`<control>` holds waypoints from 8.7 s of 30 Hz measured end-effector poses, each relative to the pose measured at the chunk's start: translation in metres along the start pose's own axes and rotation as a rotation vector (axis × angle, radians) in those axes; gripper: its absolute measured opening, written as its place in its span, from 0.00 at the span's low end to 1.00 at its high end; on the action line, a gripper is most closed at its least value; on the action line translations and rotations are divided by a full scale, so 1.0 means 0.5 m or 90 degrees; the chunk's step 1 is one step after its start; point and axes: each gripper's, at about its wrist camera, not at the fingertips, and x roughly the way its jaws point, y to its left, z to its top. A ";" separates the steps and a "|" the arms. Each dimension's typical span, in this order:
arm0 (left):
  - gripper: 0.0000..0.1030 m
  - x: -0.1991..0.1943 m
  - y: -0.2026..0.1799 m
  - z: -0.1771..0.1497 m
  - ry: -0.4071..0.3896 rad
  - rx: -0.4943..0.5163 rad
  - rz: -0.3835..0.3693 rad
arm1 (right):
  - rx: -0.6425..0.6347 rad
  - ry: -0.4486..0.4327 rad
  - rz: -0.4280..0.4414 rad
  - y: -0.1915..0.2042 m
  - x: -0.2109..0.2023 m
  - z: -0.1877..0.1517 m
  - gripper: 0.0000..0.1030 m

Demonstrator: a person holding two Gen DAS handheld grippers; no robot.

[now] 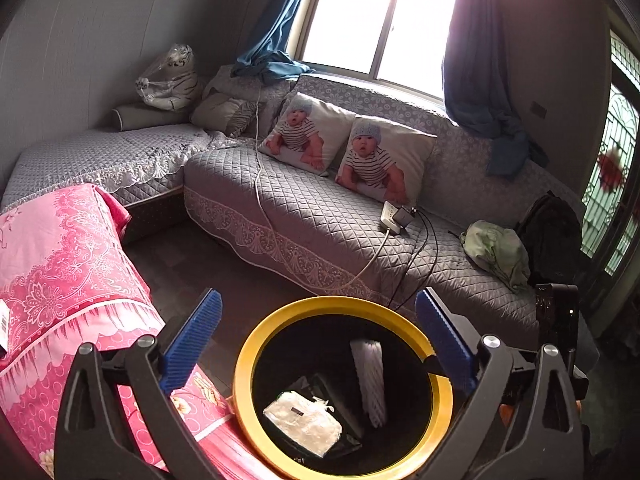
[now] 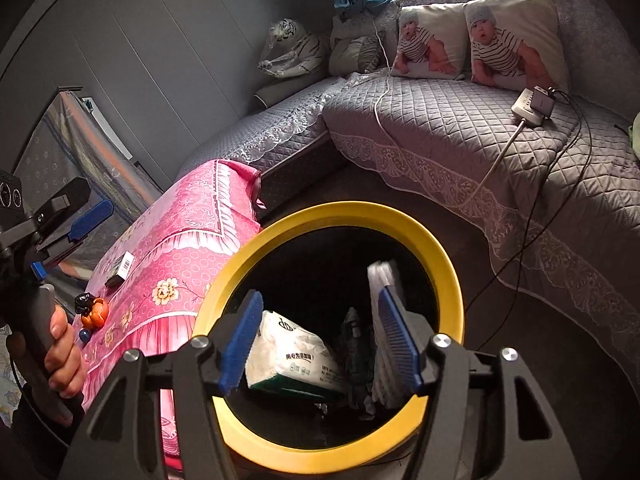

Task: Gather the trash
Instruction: 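Grasp a black plastic bag with the left tool while the right tool moves to the bed, then grasp the second black plastic bag with the right tool while the left tool holds its bag, then carry both black bags over the yellow bin and open both tools, then move both tools back over the bed toward the orange peels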

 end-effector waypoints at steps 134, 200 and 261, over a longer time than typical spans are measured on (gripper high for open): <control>0.29 -0.788 0.239 -0.269 -0.237 -0.155 0.512 | -0.405 0.182 0.445 0.777 0.109 -0.108 0.31; 0.30 -0.056 -0.107 -0.017 0.022 0.109 0.096 | -0.016 0.004 0.006 0.048 0.050 -0.014 0.32; 0.92 -0.831 0.422 -0.329 -0.276 -0.247 0.748 | -0.615 0.115 0.349 0.866 0.185 -0.173 0.73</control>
